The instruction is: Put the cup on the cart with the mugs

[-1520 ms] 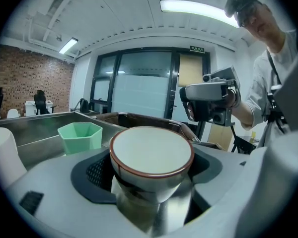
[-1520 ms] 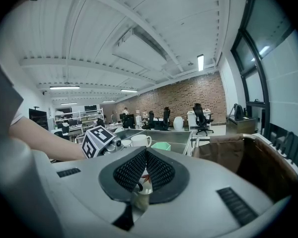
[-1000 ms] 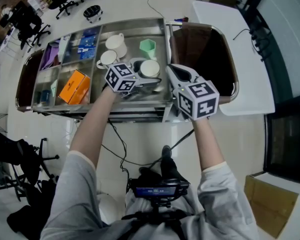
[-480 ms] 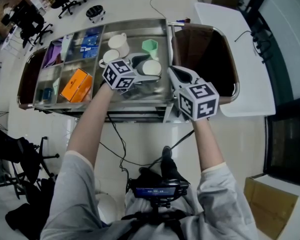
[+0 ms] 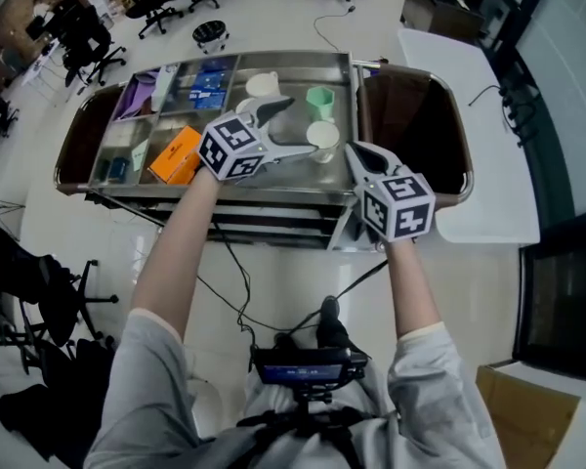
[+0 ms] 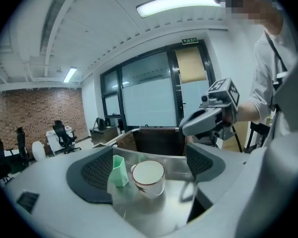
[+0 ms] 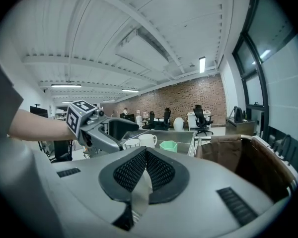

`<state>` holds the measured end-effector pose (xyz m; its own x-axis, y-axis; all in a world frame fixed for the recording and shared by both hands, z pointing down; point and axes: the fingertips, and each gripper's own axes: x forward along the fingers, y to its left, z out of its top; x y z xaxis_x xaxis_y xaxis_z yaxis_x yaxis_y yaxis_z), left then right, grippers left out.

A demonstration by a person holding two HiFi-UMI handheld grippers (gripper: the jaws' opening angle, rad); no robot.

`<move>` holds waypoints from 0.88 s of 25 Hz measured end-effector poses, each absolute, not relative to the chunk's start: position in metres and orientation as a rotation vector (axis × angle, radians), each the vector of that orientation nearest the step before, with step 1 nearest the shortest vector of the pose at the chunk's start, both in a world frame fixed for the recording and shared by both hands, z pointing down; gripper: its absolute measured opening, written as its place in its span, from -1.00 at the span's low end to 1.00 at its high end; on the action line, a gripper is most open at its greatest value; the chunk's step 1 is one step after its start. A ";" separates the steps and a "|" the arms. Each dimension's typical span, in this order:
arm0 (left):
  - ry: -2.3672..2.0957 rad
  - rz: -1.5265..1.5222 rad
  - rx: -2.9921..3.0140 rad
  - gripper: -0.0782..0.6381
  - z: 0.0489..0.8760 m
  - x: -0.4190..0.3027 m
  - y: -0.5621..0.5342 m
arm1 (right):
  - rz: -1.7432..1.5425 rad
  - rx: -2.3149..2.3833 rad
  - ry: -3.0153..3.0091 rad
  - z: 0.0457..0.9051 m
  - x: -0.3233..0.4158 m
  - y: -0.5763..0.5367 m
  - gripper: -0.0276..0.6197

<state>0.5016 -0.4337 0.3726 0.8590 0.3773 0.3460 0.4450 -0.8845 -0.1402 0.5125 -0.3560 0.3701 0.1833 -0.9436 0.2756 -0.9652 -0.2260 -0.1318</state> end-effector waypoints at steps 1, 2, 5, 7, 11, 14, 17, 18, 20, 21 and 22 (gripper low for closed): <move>-0.603 -0.427 -2.825 0.52 0.362 0.491 -0.431 | 0.456 2.361 -1.907 0.368 0.507 -0.354 -0.89; -0.570 -0.395 -2.832 0.49 0.353 0.478 -0.428 | 0.452 2.361 -1.906 0.366 0.501 -0.351 -0.89; -0.418 -0.323 -2.859 0.10 0.336 0.437 -0.420 | 0.437 2.368 -1.898 0.364 0.482 -0.337 -0.89; -0.284 -0.296 -2.897 -0.28 0.332 0.408 -0.416 | 0.433 2.378 -1.898 0.363 0.469 -0.325 -0.89; 0.014 -0.296 -3.011 -0.77 0.347 0.346 -0.417 | 0.425 2.378 -1.893 0.370 0.443 -0.299 -0.89; 0.236 -0.299 -3.087 -0.77 0.363 0.296 -0.424 | 0.435 2.361 -1.893 0.383 0.417 -0.280 -0.89; 0.444 -0.303 -3.123 -0.77 0.380 0.241 -0.430 | 0.463 2.345 -1.906 0.398 0.390 -0.263 -0.89; 0.504 -0.309 -3.140 -0.77 0.387 0.224 -0.431 | 0.475 2.346 -1.907 0.403 0.383 -0.258 -0.89; 0.615 -0.331 -3.173 -0.77 0.404 0.192 -0.433 | 0.495 2.353 -1.903 0.412 0.372 -0.248 -0.89; 0.663 -0.346 -3.182 -0.77 0.413 0.177 -0.434 | 0.504 2.360 -1.905 0.417 0.367 -0.243 -0.89; 0.705 -0.364 -3.184 -0.77 0.421 0.164 -0.434 | 0.515 2.369 -1.911 0.421 0.363 -0.239 -0.89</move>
